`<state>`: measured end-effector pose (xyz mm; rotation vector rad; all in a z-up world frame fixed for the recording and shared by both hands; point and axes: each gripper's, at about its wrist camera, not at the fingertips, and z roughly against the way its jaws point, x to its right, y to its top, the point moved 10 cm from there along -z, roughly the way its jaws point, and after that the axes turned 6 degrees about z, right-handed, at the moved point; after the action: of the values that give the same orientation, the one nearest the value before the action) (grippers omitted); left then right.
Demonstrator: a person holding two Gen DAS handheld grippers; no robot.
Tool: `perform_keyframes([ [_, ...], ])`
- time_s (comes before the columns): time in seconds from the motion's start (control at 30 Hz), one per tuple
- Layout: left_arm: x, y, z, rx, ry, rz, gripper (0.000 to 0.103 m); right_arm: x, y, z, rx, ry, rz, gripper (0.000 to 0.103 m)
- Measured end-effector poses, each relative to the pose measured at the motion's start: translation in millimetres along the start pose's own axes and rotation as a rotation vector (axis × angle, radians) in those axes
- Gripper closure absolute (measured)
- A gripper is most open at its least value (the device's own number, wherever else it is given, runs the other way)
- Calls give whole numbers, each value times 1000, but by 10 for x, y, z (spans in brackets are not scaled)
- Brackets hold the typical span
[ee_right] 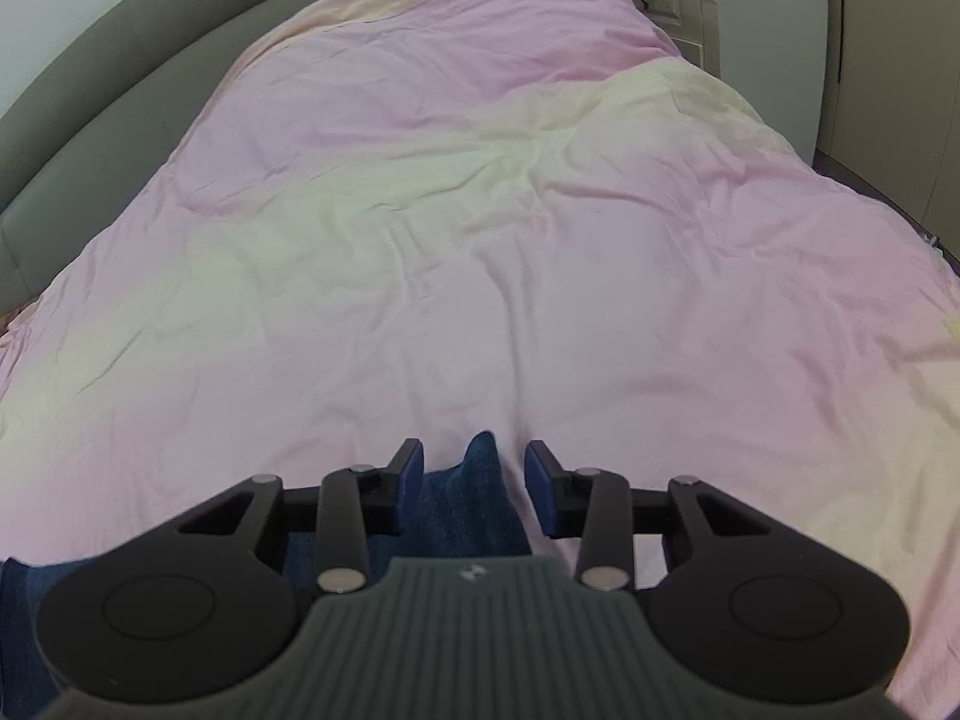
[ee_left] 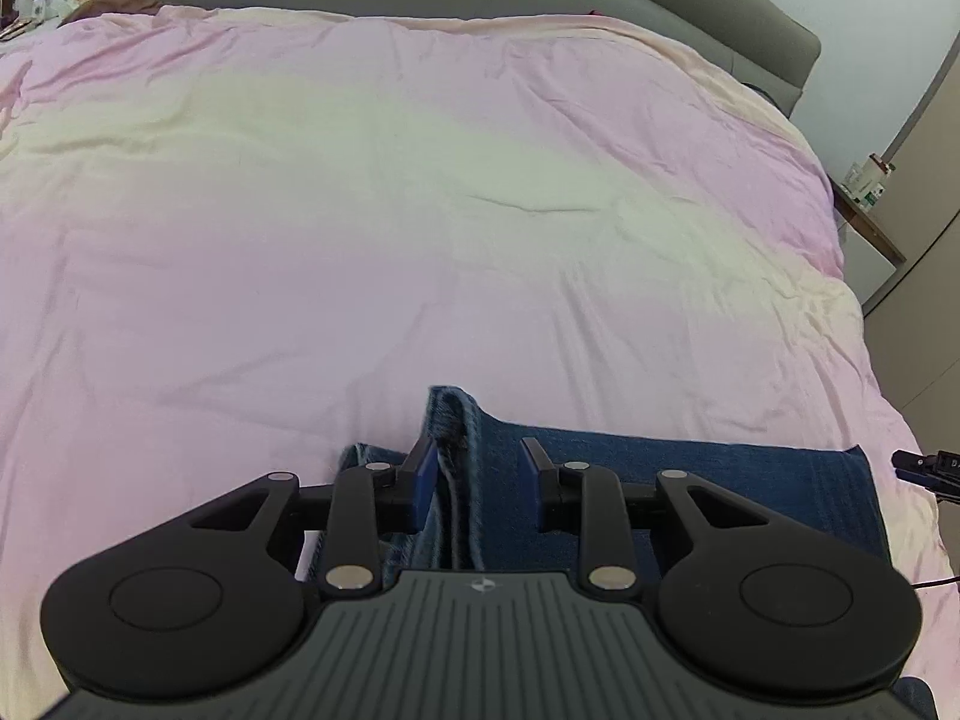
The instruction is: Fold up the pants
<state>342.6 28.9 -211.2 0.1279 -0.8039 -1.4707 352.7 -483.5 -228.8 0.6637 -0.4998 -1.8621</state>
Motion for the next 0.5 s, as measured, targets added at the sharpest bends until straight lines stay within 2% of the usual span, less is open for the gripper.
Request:
perform_keyframes([
  [0.03,64,-82,37,-10,-19,-11,71,-49,-71,85,-3,24,22,78],
  [0.1,160,-247,57,-26,-27,-51,71,-148,-266,174,-26,57,77,79],
  [0.17,173,-372,-12,-40,11,-91,72,-184,-458,159,-61,69,123,79],
  [0.23,70,-455,-131,-72,42,-74,86,-134,-634,53,-105,58,133,82],
  [0.27,2,-488,-204,-85,62,-64,88,-74,-701,-21,-121,50,130,84],
  [0.33,-120,-582,-339,-116,70,-30,90,36,-797,-183,-159,33,125,102],
  [0.5,-134,-594,-363,-129,110,-31,90,102,-886,-391,-220,-2,151,103],
])
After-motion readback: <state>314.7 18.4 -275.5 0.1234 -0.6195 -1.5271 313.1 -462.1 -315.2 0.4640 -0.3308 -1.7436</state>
